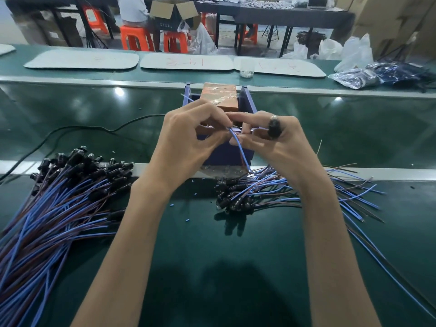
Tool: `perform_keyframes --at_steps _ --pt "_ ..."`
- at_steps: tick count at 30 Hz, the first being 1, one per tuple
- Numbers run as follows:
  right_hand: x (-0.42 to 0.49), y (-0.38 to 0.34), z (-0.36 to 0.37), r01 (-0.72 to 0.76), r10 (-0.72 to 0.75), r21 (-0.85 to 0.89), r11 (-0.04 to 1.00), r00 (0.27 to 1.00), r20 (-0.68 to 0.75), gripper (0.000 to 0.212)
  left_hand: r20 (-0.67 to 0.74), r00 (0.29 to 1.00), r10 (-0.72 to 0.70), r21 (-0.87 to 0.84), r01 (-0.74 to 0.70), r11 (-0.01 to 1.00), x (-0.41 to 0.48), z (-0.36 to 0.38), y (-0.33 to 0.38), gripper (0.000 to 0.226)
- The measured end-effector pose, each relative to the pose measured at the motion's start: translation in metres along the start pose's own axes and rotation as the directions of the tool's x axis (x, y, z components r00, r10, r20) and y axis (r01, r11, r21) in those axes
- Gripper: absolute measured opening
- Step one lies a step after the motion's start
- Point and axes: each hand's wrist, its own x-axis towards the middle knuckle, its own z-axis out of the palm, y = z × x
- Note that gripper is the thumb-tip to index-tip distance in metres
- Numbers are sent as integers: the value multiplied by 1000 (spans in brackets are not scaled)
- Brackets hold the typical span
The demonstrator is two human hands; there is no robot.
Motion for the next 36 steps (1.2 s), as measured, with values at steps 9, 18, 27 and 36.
perform_keyframes --at_steps 9,18,27,36 --pt "4 7 8 142 -142 4 990 986 -88 39 -165 986 -12 53 21 998 0 4 -1 17" --pt "4 9 2 135 -143 -60 989 975 -172 14 -355 934 34 130 13 991 -1 16 -3 7" --pt "4 20 -3 76 -76 -34 997 997 -13 34 -61 993 99 -67 -103 992 -4 20 1 11" --pt "8 24 2 75 -90 -155 985 992 -94 46 -45 996 79 -20 -80 997 -2 23 0 29"
